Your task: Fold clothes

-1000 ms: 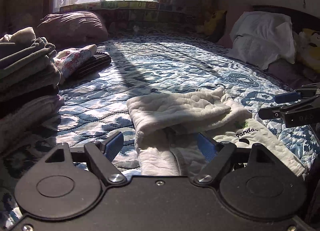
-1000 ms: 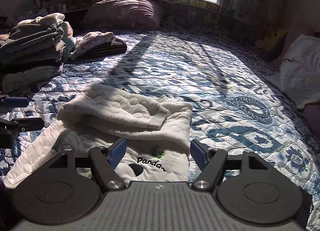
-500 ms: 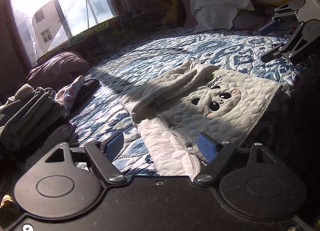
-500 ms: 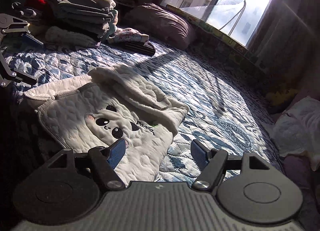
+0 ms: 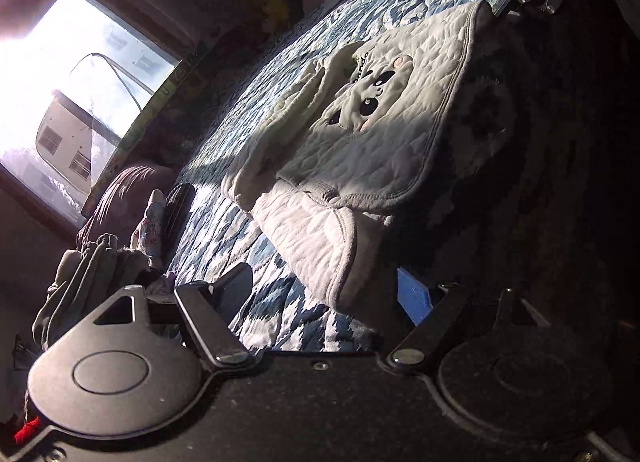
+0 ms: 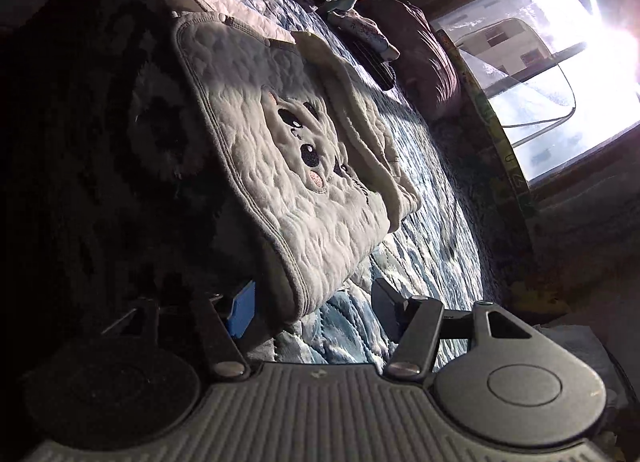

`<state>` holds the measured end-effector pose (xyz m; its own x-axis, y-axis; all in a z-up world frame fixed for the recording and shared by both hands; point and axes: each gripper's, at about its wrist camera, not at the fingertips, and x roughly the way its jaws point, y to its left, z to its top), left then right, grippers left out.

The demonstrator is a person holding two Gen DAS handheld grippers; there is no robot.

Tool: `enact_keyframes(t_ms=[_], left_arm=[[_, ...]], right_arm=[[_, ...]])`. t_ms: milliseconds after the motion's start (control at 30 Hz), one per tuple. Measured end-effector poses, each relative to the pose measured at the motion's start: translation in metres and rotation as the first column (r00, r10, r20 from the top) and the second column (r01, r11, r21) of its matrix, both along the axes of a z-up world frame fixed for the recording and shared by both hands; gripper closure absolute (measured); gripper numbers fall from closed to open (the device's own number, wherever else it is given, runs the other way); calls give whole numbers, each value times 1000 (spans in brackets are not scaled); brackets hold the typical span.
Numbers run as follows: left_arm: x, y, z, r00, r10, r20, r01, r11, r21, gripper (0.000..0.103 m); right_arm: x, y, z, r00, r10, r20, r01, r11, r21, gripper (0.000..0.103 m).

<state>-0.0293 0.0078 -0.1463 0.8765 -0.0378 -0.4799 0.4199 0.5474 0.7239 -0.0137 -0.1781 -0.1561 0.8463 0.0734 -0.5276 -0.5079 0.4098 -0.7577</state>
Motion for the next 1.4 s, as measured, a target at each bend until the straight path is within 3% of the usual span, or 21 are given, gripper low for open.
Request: enact_keyframes(t_ms=[133, 333, 467, 567, 633, 700, 800, 833, 867, 967, 1133, 1400], left_arm=[[1, 1, -10, 999, 5, 36, -8, 997, 76, 25], [6, -11, -15, 996, 2, 90, -13, 992, 122, 27], [-8, -15, -26, 990, -60, 131, 30, 975, 218, 29], [-12, -17, -31, 984, -77, 160, 37, 969, 243, 30], [-6, -21, -27, 980, -52, 193, 13, 979, 202, 32], [0, -25, -20, 977, -28, 212, -9, 985, 171, 51], [6, -27, -16, 977, -11, 212, -20, 990, 141, 65], [7, -26, -17, 980, -8, 198, -18, 991, 133, 76], [8, -26, -18, 983, -13, 183, -11, 992, 128, 94], [-7, -28, -9, 979, -59, 194, 32, 989, 141, 97], [-14, -23, 23, 970, -75, 232, 44, 990, 137, 97], [54, -15, 77, 953, 29, 303, -20, 999, -31, 97]], right_arm=[[-6, 0, -12, 999, 25, 46, -24, 999, -35, 42], [-3, 4, -18, 993, 28, 115, -25, 999, -29, 52], [-14, 13, -31, 986, 88, 141, -74, 992, -106, 58], [-12, 8, -34, 983, 72, 171, -56, 994, -93, 58], [-6, 7, -33, 981, 41, 189, -29, 997, -65, 59], [-3, 8, -31, 982, 30, 188, -23, 999, -41, 68], [-7, 6, -34, 983, 52, 179, -45, 998, -42, 75], [-7, 5, -34, 985, 52, 163, -48, 998, -29, 85], [-6, 3, -30, 990, 42, 136, -43, 999, -1, 96], [-17, 2, -12, 992, 53, 118, -59, 997, 43, 97], [-31, -4, 30, 981, 74, 180, -84, 995, 51, 97], [49, -6, 83, 975, -15, 221, -24, 985, 170, 97]])
